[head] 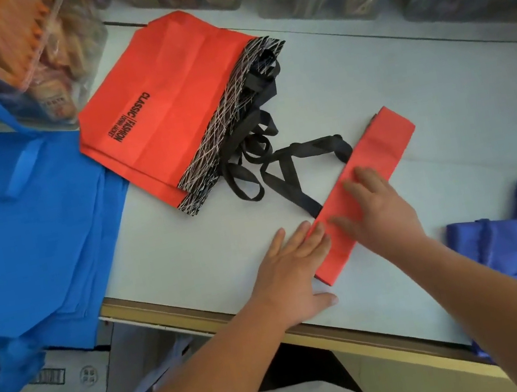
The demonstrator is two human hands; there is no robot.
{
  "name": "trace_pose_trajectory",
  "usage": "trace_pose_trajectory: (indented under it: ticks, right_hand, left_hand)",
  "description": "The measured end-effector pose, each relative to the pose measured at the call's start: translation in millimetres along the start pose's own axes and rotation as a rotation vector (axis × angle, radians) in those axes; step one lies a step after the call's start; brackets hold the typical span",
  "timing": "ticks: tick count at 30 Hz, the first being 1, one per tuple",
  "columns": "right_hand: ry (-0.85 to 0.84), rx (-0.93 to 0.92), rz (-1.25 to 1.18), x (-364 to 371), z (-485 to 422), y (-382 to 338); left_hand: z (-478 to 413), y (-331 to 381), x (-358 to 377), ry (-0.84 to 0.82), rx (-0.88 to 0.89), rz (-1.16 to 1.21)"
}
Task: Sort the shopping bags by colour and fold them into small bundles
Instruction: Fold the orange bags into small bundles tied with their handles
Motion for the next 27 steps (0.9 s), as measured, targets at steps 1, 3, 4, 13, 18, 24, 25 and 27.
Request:
trace_pose_trajectory:
  ticks: [1,3,4,13,18,24,25,27]
  right_hand:
    - [-0.016,-0.016,-0.022,9,7,1]
    - [-0.017,-0.049,-0.064,20,20,3]
    - [-0.034,-0.053,-0.087,24,24,6]
    - [-0.485,-0.043,-0.389,24,31,8]
    - [-0.504,-0.105,-0.490,30,60,-8]
    - [-0.302,0.136,-0.793,44,81,7]
    - [-0.278,0.170,-0.782,46,83,8]
    - [-0.196,0.240,-0.742,41,81,9]
  left_hand:
    - [-1,0,0,0.020,-0.007,-0.013]
    - [0,3,-3,0.082,-0.015,-0.025]
    - [0,4,-4,0.098,-0.014,-0.033]
    - [19,19,-61,0.401,0.167,0.005]
    - [31,25,-112,0.372,0.085,0.302]
    - [23,7,-85,0.156,-0.017,0.888]
    - [19,3,-78,0.160,-0.092,0.775]
    - [13,1,-66,0.174,-0.216,0.530]
Point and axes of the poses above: each hand's wrist, its own z-axis away from the middle knuckle, its own x-axis out of the palm, y = z × x, the point moved 9 cm from there along -z, towards the middle knuckle, and after that the axes turned 15 degrees about -y, right-handed, at the moved point
